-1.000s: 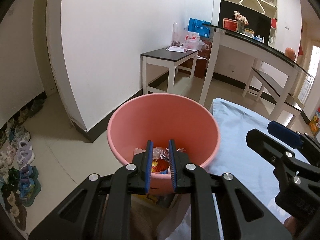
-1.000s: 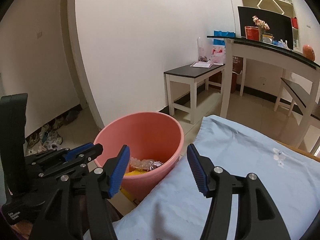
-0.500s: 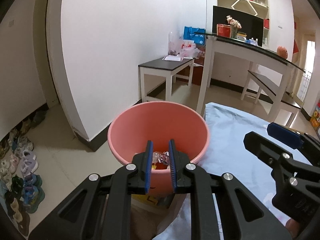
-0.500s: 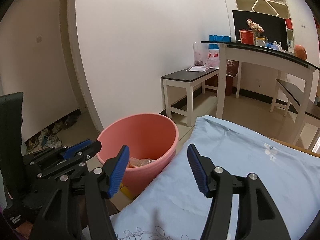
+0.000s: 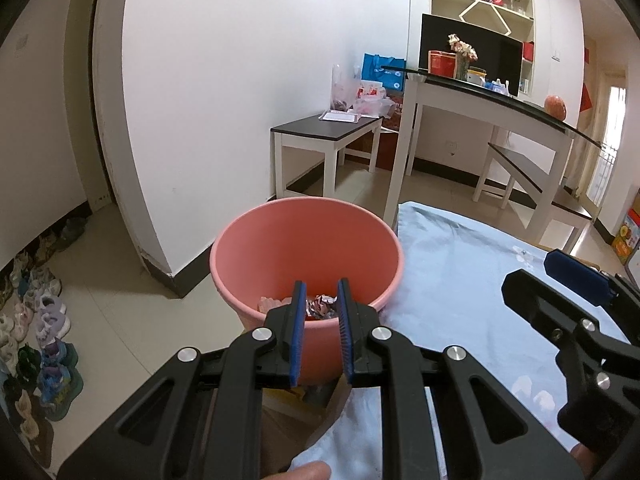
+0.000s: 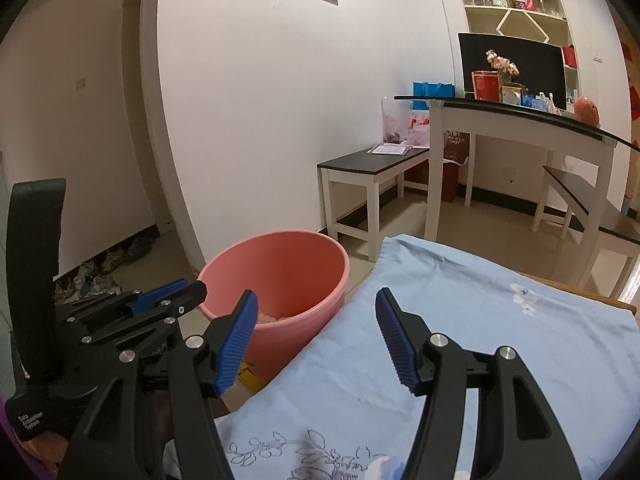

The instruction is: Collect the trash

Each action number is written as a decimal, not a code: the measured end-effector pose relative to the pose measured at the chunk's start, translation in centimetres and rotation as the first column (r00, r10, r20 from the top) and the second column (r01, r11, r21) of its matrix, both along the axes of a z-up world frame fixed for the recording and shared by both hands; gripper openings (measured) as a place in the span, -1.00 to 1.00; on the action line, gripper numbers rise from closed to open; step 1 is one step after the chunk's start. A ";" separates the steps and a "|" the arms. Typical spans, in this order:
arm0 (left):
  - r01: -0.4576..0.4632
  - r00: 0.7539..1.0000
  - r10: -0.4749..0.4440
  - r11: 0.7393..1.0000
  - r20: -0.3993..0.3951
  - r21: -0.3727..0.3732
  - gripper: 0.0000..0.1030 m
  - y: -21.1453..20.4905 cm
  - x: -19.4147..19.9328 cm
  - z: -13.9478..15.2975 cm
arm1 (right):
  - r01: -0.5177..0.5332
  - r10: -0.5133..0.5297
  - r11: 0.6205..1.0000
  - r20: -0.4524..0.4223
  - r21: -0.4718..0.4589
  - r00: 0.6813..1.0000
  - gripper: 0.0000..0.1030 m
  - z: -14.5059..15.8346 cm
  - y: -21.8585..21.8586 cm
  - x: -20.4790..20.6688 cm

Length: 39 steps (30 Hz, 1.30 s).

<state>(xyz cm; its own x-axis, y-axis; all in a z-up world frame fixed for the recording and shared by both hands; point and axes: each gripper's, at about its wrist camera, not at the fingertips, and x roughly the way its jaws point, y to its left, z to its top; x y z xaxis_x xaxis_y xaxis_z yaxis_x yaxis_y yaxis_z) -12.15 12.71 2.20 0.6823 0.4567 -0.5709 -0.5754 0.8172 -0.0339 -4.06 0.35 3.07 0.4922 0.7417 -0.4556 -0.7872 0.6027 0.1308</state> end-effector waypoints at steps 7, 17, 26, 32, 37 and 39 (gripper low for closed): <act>0.001 1.000 -0.001 1.000 -0.001 0.000 -0.70 -0.1 0.0 0.0 | 0.005 -0.005 1.000 0.013 -0.007 1.000 0.18 -0.2 -0.4 -0.7; 0.004 1.000 -0.004 1.000 -0.002 -0.001 -0.70 -0.4 -0.3 -0.2 | 0.010 -0.009 1.000 0.015 -0.008 1.000 0.18 -0.2 -0.5 -0.7; 0.009 1.000 -0.009 1.000 -0.004 0.002 -0.70 -0.7 -0.3 -0.3 | 0.011 -0.011 1.000 0.010 -0.008 1.000 0.18 -0.2 -0.7 -0.8; 0.017 1.000 -0.017 1.000 -0.012 0.003 -0.70 -0.9 -0.1 -0.4 | 0.018 -0.018 1.000 0.002 -0.009 1.000 0.18 -0.3 -0.9 -0.6; 0.020 1.000 -0.020 1.000 -0.020 0.002 -0.70 -0.9 0.1 -0.7 | 0.023 -0.023 1.000 -0.004 -0.012 1.000 0.18 -0.5 -0.9 -0.3; 0.022 0.999 -0.022 1.000 -0.023 0.003 -0.70 -1.0 0.2 -0.8 | 0.023 -0.023 1.000 -0.006 -0.014 1.000 0.18 -0.5 -0.9 -0.3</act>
